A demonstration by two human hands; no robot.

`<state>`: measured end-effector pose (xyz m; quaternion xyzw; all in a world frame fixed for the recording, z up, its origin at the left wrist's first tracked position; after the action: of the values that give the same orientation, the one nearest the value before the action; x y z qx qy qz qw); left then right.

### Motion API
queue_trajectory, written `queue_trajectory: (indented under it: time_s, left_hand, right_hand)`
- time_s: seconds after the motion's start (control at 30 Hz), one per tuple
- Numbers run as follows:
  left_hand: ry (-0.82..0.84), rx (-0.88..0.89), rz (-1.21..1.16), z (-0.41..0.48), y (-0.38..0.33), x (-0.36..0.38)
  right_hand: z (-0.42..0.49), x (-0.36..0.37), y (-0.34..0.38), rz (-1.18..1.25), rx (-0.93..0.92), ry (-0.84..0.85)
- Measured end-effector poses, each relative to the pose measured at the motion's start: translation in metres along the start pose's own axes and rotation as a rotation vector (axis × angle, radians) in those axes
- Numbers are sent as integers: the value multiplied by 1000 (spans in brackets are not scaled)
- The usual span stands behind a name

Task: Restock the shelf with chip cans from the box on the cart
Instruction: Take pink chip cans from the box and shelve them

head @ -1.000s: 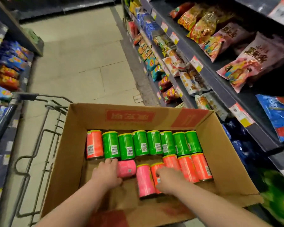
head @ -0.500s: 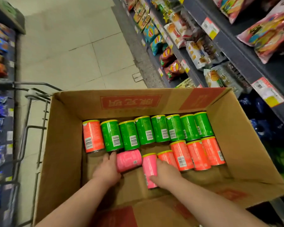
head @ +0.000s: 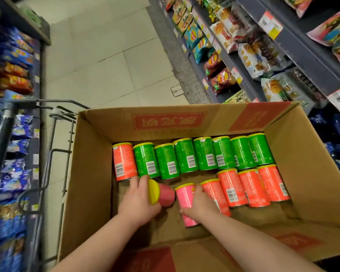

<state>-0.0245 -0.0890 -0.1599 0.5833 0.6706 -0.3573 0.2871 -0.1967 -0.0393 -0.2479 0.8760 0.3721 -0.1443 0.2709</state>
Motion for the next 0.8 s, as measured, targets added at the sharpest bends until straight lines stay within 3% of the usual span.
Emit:
queue_trajectory:
  time_s: [0.2, 0.33, 0.63, 0.8]
  left_hand:
    - [64, 35, -8, 2, -3, 6]
    - [106, 13, -191, 1, -8, 4]
    - [44, 83, -551, 5, -66, -25]
    - [108, 158, -623, 2, -105, -24]
  right_hand:
    - [3, -1, -1, 74, 8, 25]
    - [-7, -16, -1, 141, -33, 28]
    - [-55, -89, -25, 322, -57, -218]
    - [-83, -112, -54, 398, 16, -332]
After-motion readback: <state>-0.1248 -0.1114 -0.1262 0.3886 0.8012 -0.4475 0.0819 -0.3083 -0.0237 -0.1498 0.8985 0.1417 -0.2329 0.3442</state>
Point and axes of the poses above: each hand's wrist, its own z-axis towards the middle knuckle, its own x-axis out of the palm, y = z × x, the point moved 6 cm from there along z, towards the middle knuckle
